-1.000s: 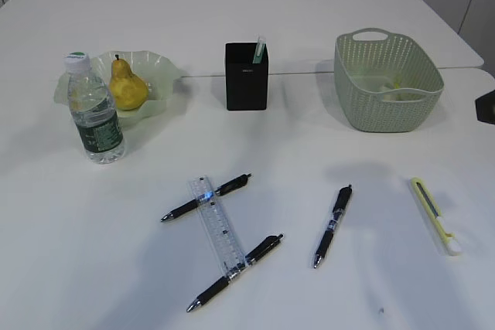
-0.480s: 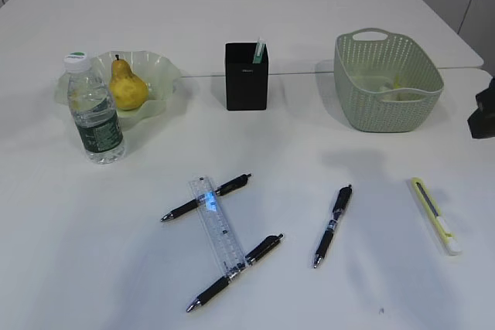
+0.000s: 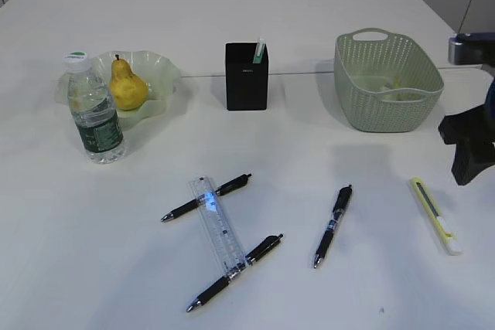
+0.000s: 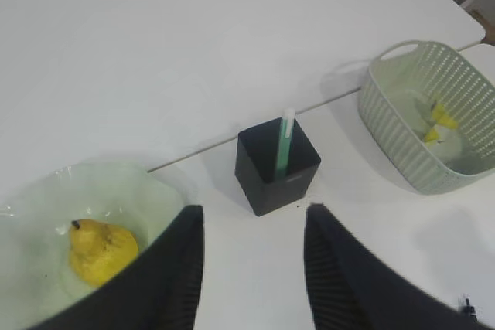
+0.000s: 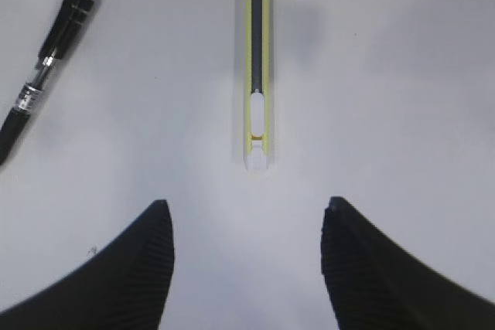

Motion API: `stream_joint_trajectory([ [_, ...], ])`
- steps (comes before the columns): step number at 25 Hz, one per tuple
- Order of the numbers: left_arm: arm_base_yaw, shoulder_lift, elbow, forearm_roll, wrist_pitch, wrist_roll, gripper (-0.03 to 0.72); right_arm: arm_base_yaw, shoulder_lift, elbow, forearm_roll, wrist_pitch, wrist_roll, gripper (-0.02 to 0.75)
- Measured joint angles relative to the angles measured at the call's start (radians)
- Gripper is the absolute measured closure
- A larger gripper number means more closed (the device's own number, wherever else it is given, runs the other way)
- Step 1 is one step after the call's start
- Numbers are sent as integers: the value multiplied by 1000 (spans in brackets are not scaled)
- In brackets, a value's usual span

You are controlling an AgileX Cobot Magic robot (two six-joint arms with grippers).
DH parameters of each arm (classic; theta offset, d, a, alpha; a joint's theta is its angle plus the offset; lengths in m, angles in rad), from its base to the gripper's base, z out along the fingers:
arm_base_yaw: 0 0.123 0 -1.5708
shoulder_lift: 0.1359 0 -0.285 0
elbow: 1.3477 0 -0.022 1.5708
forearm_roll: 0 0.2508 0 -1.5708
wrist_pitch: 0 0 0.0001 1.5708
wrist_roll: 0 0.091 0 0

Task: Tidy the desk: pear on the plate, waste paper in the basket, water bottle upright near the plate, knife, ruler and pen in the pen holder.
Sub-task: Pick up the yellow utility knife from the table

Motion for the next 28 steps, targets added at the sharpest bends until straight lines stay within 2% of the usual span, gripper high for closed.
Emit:
stream_joint_trajectory([
  [5, 0, -44, 0, 4, 48, 0, 385, 0, 48, -30, 0, 25, 4, 260],
  [14, 0, -55, 0, 5, 118, 0, 385, 0, 74, -108, 0, -29, 25, 260],
  [28, 0, -55, 0, 1, 228, 0, 385, 0, 304, -254, 0, -2, 48, 260],
])
